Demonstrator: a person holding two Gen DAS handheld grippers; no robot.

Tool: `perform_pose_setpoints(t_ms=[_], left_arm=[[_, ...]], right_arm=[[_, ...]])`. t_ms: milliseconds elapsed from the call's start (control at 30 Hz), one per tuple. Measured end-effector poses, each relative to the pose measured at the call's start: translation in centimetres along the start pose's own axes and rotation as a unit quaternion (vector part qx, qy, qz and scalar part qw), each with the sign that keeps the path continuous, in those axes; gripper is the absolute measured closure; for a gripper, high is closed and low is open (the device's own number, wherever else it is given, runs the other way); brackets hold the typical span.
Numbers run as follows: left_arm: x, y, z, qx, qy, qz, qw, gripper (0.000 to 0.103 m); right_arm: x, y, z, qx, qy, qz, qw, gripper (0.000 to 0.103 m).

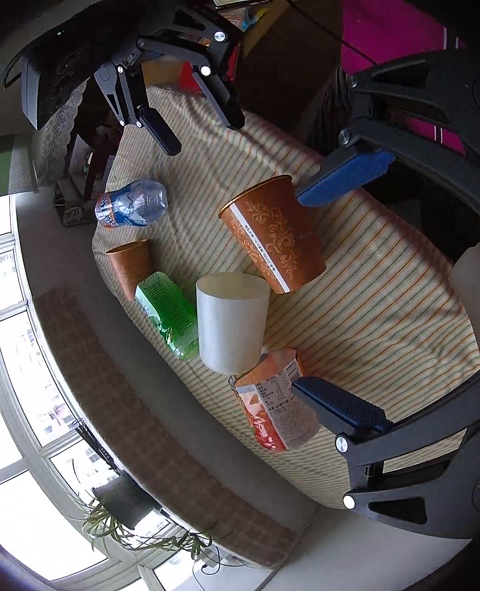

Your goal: Flip cup upright

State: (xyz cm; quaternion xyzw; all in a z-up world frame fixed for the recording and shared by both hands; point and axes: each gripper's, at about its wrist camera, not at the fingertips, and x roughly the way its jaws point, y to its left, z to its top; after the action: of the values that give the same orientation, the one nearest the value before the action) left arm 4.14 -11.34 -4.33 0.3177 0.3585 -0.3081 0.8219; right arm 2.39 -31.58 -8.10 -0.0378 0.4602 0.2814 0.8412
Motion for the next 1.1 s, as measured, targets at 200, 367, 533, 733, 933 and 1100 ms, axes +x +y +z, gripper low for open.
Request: perform_pose_setpoints(t_ms=[200,367,533,733,933,1100], left_arm=[[2.3,-2.3,2.3,0.111,0.048,-0.024,0.9924,0.007],[3.8,-4.5,3.0,0.188,0.082,-0.039,0.9780,0.007],[6.2,-6.1,3.5,0.245,0.120,-0.047,0.9609,0.007],[8.4,-6.8,4.1,0.279,0.142,-0.044,0.9488,0.007],[10.5,-7.2,4.1,0.291,0.161,-0.044,0.9419,0.007],[11.3,-7.0,4.2,0.275,0.161,-0.055,0.9463,0.027]], right_arm=[[-1.9,-2.5,-3.3,0.082,-0.007,-0.012,0.997,0.028],[-3.2,-3.9,-4.2,0.118,-0.019,-0.018,0.993,0.028],[-3.8,-4.5,-5.0,0.140,-0.026,-0.015,0.990,0.028],[-3.9,-5.2,-5.7,0.160,-0.029,-0.015,0.987,0.028],[-4.0,-6.1,-6.0,0.177,-0.029,-0.020,0.984,0.028],[-3.6,-6.8,-6.1,0.190,-0.025,-0.026,0.981,0.028]])
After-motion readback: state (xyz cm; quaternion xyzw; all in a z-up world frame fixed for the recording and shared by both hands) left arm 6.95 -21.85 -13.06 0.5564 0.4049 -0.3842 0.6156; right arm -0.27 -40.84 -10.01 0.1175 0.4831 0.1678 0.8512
